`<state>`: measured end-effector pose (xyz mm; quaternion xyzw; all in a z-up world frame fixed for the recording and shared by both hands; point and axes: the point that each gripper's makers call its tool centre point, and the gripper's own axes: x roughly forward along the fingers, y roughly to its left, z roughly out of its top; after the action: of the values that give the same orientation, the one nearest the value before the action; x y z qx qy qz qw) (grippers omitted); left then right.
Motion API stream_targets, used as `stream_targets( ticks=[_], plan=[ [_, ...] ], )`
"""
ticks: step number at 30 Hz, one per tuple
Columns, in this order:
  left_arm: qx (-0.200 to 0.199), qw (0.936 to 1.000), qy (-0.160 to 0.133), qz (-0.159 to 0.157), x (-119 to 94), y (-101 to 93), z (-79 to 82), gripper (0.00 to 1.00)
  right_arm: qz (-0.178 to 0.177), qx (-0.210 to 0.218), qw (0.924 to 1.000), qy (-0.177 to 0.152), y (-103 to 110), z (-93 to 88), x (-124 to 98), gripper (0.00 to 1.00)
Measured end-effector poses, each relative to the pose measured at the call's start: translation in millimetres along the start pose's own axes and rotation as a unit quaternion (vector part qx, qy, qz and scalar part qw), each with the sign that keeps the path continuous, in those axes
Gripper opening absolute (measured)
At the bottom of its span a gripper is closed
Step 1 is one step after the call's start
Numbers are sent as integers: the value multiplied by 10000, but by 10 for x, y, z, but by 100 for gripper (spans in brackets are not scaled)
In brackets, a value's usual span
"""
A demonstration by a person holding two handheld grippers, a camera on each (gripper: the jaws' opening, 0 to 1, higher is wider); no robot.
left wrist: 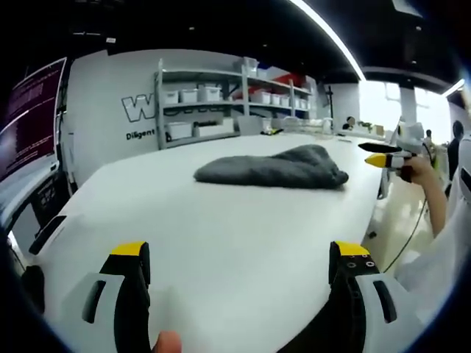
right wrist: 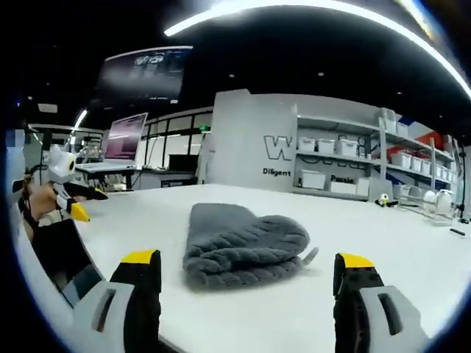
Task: Open the folded towel by lifting each exposed corner and separating the folded layers until the towel lies flat within the target outline without major curled edges
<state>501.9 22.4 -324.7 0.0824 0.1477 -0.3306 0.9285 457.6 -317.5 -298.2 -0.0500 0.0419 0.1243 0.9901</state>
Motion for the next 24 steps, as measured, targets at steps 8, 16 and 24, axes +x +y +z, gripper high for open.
stream_targets(
  ticks=[8, 16, 24],
  plan=[
    [7, 10000, 11, -15, 1, -11, -5, 99, 907, -105, 9957, 153, 492, -247, 223, 45],
    [-17, 10000, -9, 16, -24, 8, -12, 99, 808, -677, 9923, 651, 557, -455, 329, 7],
    [-49, 10000, -23, -5, -12, 14, -23, 99, 1216, -719, 9881, 603, 891, -370, 380, 1]
  ],
)
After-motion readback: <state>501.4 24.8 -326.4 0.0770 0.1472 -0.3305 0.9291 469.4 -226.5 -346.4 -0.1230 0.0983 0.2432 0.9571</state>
